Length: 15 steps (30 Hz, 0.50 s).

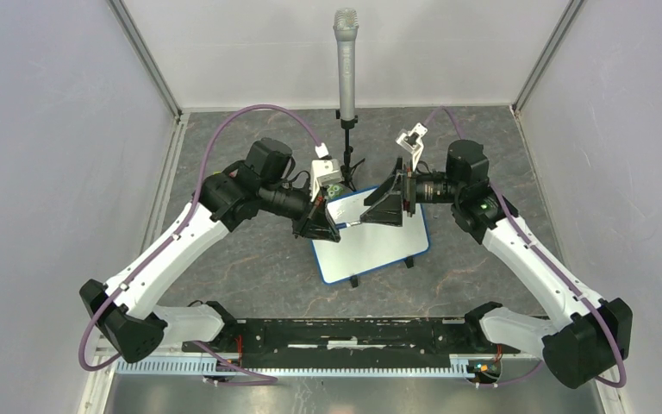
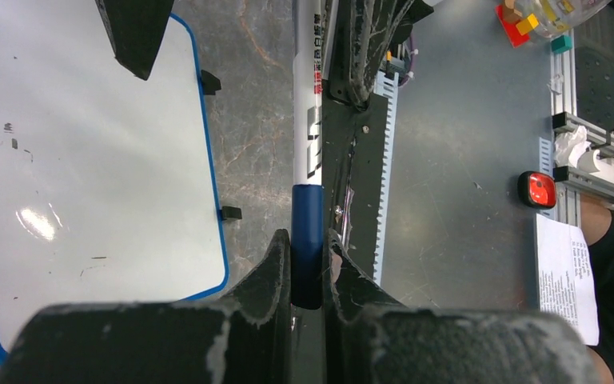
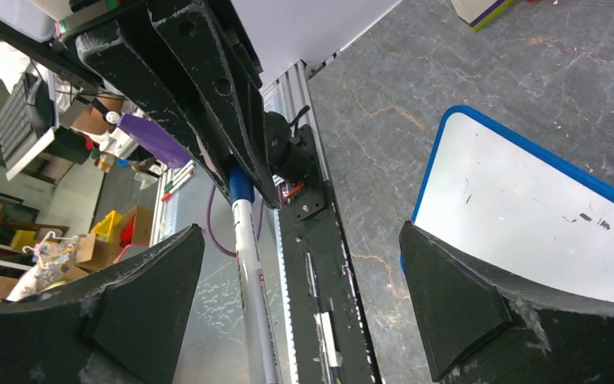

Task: Write a sentence on the whiteboard
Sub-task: Open the pen cap from the whiteboard marker.

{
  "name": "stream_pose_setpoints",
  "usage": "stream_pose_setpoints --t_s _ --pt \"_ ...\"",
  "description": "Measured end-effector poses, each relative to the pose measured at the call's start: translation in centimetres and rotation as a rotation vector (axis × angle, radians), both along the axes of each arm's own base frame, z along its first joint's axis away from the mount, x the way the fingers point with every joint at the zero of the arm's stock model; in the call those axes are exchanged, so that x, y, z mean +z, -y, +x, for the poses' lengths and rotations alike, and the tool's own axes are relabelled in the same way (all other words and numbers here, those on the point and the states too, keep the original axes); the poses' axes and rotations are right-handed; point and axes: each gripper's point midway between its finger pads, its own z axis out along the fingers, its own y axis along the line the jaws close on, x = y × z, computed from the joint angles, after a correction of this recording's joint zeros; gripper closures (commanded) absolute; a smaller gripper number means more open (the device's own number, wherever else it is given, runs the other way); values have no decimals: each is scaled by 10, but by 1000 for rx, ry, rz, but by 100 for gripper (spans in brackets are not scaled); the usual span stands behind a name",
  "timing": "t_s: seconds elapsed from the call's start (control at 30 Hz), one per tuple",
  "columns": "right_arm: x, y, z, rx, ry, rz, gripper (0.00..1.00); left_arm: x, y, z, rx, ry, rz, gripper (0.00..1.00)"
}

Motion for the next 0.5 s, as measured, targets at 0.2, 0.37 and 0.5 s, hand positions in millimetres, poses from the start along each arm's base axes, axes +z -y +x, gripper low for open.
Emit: stream_pose_setpoints --t_s 0.2,0.37,0.5 --pt "10 -3 -3 -1 -25 31 2 0 -3 -5 -4 -8 2 98" --pt "15 -4 -8 11 -43 66 2 -4 -4 -6 -4 -18 9 98" --pt "14 -4 -10 18 -69 76 8 -8 -7 -7 1 -24 14 98"
